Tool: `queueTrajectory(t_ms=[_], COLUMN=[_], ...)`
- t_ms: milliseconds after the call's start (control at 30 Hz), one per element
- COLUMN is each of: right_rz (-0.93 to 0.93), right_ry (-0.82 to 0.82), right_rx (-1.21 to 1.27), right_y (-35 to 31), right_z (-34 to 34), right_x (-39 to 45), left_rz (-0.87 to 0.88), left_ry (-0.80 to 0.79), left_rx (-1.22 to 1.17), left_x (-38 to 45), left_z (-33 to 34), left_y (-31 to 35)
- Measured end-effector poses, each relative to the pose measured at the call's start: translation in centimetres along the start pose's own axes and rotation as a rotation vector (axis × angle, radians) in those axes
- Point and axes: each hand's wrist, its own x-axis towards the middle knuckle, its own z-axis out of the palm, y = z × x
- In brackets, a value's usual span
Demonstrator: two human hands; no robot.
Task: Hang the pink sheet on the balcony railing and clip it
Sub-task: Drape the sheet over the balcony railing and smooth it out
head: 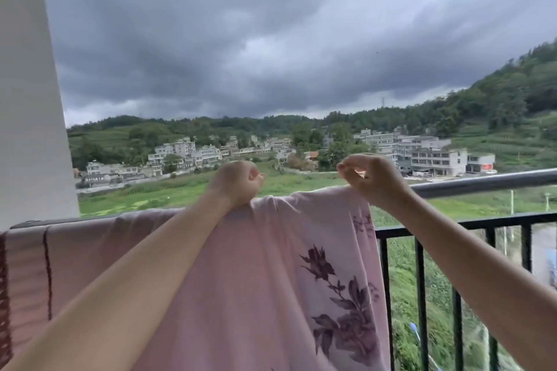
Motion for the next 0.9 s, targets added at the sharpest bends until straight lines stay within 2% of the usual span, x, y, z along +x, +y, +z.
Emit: queueTrajectory(t_ms=[67,100,133,167,233,300,400,567,700,767,833,900], right_rz=[-0.039,0.004,0.064,0.180,0.450,0.579,0.591,0.658,0.732,0.757,0.744,0.733], right_ry=[0.377,0.474,0.497,0.398,-0.006,-0.286,-0.404,-0.730,-0.742,-0.682,-0.549,-0.356], right_rx=[-0.015,-0.035,-0.028,0.042,0.396,0.751,0.945,1.078,1.003,0.774,0.539,0.484], right_y=[1.4,2.2,3.3,4.1,4.8,4.2,2.8,1.7,1.0,0.5,1.0,1.9], right_z=[0.6,1.5,2.8,4.0,5.6,6.3,5.9,5.0,5.6,5.3,3.7,0.9], right_x=[-4.3,-6.5,-8.5,-9.9,-11.9,-12.4,-13.1,-15.0,-16.6,-17.1,-17.1,-16.8], left_rz=[0.176,0.236,0.264,0.271,0.253,0.204,0.146,0.146,0.142,0.101,0.065,0.027], left_ry=[0.040,0.036,0.043,0.072,0.122,0.133,0.079,-0.077,-0.135,-0.172,-0.192,-0.197], left_rx=[-0.062,-0.058,-0.036,-0.004,0.050,0.115,0.199,0.273,0.334,0.369,0.401,0.426], left_x=[-3.1,-4.5,-5.6,-6.2,-6.9,-6.7,-6.3,-6.0,-6.0,-6.1,-5.9,-6.0], left_z=[0.2,0.7,1.3,1.8,2.6,2.7,2.7,2.5,2.2,1.8,1.6,1.6], left_y=[1.6,2.3,2.6,2.8,3.1,3.2,3.7,3.2,3.8,4.0,4.3,4.7])
